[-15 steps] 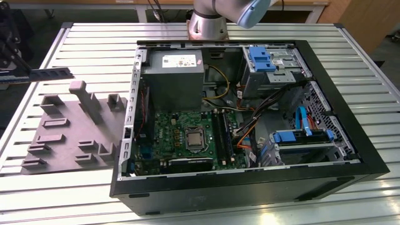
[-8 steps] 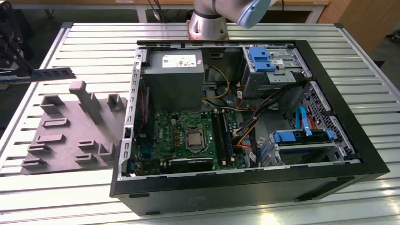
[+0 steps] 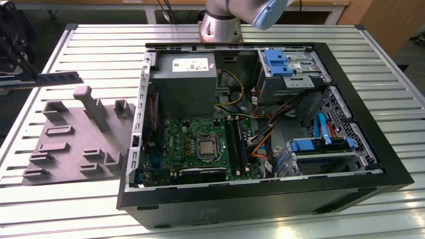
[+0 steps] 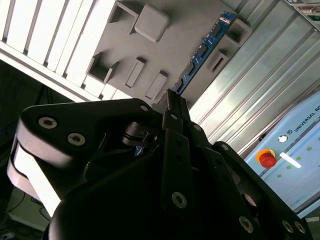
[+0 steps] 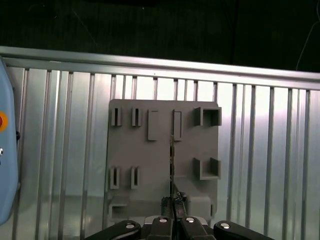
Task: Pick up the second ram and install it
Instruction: 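Pick up the second ram and move it above second insertion slot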
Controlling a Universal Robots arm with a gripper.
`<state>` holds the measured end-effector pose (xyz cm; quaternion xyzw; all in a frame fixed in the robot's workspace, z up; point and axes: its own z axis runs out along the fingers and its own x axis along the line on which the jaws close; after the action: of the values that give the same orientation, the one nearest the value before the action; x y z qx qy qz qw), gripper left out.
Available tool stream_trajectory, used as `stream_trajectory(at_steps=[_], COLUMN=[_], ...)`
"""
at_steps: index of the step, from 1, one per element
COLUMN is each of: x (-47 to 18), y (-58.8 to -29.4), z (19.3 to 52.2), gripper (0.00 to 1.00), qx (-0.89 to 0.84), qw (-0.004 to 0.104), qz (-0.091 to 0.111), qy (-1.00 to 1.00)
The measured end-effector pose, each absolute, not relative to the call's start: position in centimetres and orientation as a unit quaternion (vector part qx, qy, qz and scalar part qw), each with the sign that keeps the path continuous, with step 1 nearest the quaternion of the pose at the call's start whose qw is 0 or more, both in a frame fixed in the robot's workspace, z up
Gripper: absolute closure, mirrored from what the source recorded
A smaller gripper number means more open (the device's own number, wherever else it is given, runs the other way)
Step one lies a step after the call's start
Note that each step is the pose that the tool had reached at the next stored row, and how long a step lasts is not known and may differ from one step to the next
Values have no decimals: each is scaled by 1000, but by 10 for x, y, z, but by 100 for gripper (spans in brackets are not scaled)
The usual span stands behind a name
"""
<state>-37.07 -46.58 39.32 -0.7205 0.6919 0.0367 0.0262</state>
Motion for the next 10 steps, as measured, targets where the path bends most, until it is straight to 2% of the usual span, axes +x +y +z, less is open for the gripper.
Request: stream_trajectory(at_steps=[10], x=[-366], y=[-466], z=[393], gripper=[88], qx=[-721], qw=[26], qz=[37], qy=[692])
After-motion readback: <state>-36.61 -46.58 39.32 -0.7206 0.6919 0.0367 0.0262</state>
